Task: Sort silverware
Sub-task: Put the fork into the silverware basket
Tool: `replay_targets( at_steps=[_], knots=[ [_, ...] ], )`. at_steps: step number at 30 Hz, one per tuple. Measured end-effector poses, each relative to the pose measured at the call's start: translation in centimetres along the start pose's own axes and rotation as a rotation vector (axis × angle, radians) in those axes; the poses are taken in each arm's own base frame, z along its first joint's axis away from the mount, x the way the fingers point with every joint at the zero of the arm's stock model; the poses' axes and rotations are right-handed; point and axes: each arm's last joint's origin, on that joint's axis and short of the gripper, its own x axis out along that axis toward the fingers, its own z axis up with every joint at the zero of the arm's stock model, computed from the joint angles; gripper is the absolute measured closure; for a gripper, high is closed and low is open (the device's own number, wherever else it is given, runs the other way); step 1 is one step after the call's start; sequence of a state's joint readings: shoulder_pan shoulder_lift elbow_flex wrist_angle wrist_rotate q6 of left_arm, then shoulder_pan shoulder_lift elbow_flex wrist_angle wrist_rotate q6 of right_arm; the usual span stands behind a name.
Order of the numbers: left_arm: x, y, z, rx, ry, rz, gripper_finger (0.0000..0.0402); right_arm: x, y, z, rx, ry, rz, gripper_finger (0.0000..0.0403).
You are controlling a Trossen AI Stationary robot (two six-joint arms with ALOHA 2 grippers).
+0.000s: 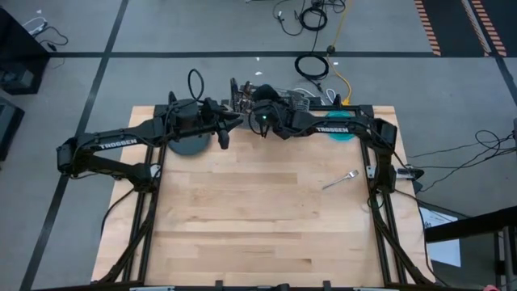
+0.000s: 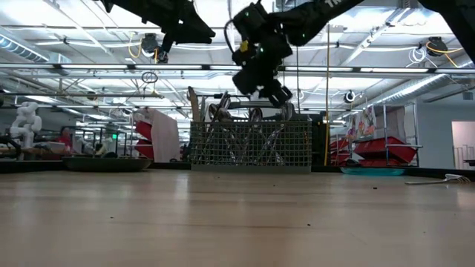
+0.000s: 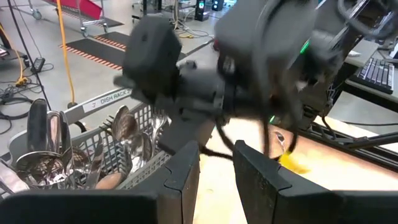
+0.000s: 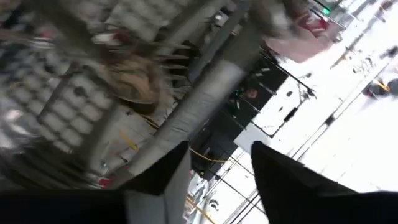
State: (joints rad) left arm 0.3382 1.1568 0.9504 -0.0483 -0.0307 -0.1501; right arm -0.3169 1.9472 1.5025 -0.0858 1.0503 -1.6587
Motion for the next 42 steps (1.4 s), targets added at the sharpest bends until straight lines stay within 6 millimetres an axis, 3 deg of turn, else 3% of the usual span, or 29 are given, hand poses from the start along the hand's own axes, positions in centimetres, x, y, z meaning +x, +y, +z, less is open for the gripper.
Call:
replay_targets(
  at_steps=[5,9,11,14,16,19,23,27,32,36,42],
  knots=[
    [0.0,0.0,0.0,0.0,0.0,0.0,0.0297,-1.7,-4.4,-2.4,0.172,0.024,-0.075,0.0208],
    [0.0,0.0,0.0,-0.002,-0.003,-0.008,0.0297,-5.2,-9.1,-7.8,0.491,0.066,-0.158,0.02],
    [-0.2,-0.2,0.1,-0.001,-0.001,-0.056,0.0297,-7.9,-10.0,-11.5,0.687,0.064,-0.155,0.02],
    [-0.6,-0.5,0.5,0.002,-0.024,-0.168,0.0297,-12.0,-8.5,-17.7,1.07,-0.059,-0.02,0.02],
    [-0.9,-0.8,0.8,0.007,-0.039,-0.263,0.0297,-14.2,-6.0,-21.3,1.395,-0.202,0.267,0.02],
    [-1.1,-1.4,1.4,0.017,-0.095,-0.441,0.0297,-16.0,-1.9,-24.2,1.636,-0.188,0.605,0.0203],
    [-1.4,-1.8,1.8,0.03,-0.166,-0.579,0.0297,-17.5,4.0,-23.1,1.651,-0.094,0.74,0.0213],
    [-1.4,-1.8,1.6,0.034,-0.152,-0.579,0.0297,-17.4,10.7,-19.4,1.433,-0.004,0.921,0.0221],
    [-1.1,-1.7,1.3,0.025,-0.116,-0.576,0.0297,-16.4,17.3,-15.6,1.114,0.211,1.118,0.0222],
    [-0.9,-1.6,0.9,0.016,-0.089,-0.554,0.0297,-15.7,20.6,-13.9,0.899,0.371,1.185,0.0222],
    [-0.3,-1.5,0.2,0.001,-0.033,-0.531,0.0297,-14.5,21.8,-11.1,0.782,0.466,1.146,0.0222]
  ],
)
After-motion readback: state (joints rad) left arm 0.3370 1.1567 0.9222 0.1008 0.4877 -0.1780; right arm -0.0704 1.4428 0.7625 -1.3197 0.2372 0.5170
